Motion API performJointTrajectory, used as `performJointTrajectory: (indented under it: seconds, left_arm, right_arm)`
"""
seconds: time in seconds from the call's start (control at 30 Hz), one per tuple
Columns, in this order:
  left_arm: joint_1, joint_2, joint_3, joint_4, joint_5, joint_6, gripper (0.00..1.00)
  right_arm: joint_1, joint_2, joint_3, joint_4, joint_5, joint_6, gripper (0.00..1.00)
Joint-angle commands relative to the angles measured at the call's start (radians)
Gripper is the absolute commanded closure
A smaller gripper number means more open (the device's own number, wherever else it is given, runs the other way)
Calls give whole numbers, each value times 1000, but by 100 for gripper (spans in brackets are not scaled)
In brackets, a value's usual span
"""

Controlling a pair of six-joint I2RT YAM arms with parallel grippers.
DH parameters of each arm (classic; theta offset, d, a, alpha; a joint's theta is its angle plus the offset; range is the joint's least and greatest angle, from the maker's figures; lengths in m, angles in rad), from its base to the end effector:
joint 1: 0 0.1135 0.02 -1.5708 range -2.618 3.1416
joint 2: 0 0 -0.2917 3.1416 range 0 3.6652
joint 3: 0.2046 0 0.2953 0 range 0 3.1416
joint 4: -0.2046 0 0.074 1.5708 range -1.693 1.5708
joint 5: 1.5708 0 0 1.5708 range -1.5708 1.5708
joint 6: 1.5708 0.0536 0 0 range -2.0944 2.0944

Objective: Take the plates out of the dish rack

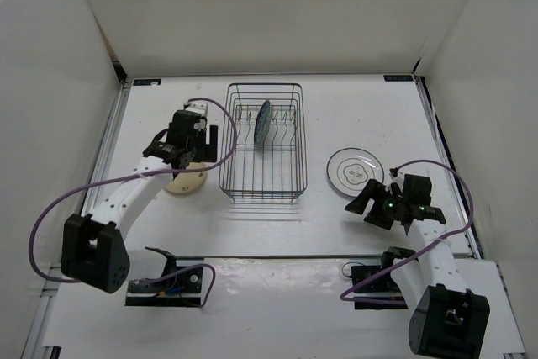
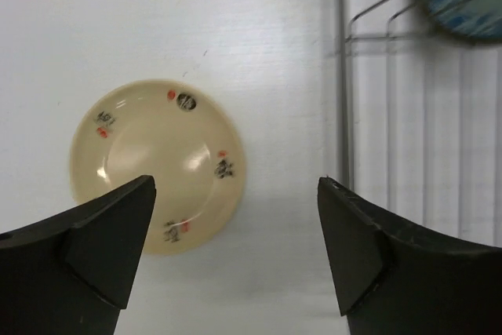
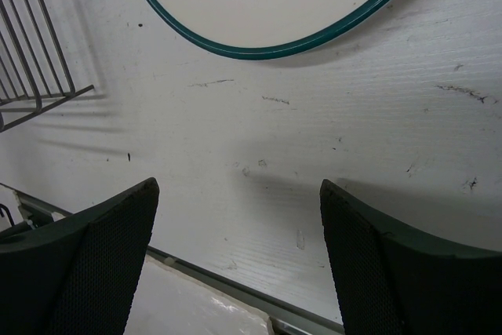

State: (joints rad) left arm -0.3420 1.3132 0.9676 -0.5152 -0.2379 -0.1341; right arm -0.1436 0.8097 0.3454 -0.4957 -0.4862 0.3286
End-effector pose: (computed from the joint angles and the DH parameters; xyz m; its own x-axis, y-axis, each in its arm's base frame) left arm 0.3059 -0.0955 0.2585 -0.7323 0.1228 -0.6699 0.0841 0.9924 0.0900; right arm 0.1756 -0.0001 0.1494 -0.8121 0.4057 -0.4193 0.1304 0.8267 0.5474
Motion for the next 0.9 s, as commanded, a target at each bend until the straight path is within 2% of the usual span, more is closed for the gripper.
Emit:
performJointTrajectory:
  seconds: [0.0, 0.07, 0.13, 0.17, 0.2, 0.3, 0.4, 0.57, 0.87]
  left_arm:
    - [9, -120, 29, 143, 118, -65, 0]
    - [3, -82, 69, 182, 254, -93, 0]
    - [-15, -31, 222, 192, 335, -124, 0]
    - [-32, 65, 262, 188, 359, -131, 0]
    - [-43, 101, 366, 179, 412, -140, 0]
    - [-97, 265, 613, 149, 423, -107, 0]
    - [-155, 383, 713, 144, 385, -46, 3]
    - [-198, 542, 766, 179, 338, -18, 7]
    - [-253, 672, 797, 153, 242, 54, 7]
  right_arm:
    - [1, -9, -8, 25, -23, -14, 14]
    - [1, -6, -9, 29, -25, -13, 14]
    - [1, 5, -6, 25, -32, -14, 14]
    - [1, 8, -6, 29, -34, -16, 14]
    - [1, 11, -8, 29, -35, -11, 14]
    - [1, 13, -6, 29, -46, -10, 14]
    - [-1, 6, -11, 34, -45, -14, 13]
    - [1, 14, -13, 36, -45, -13, 13]
    - [-1, 22, -11, 37, -51, -13, 12]
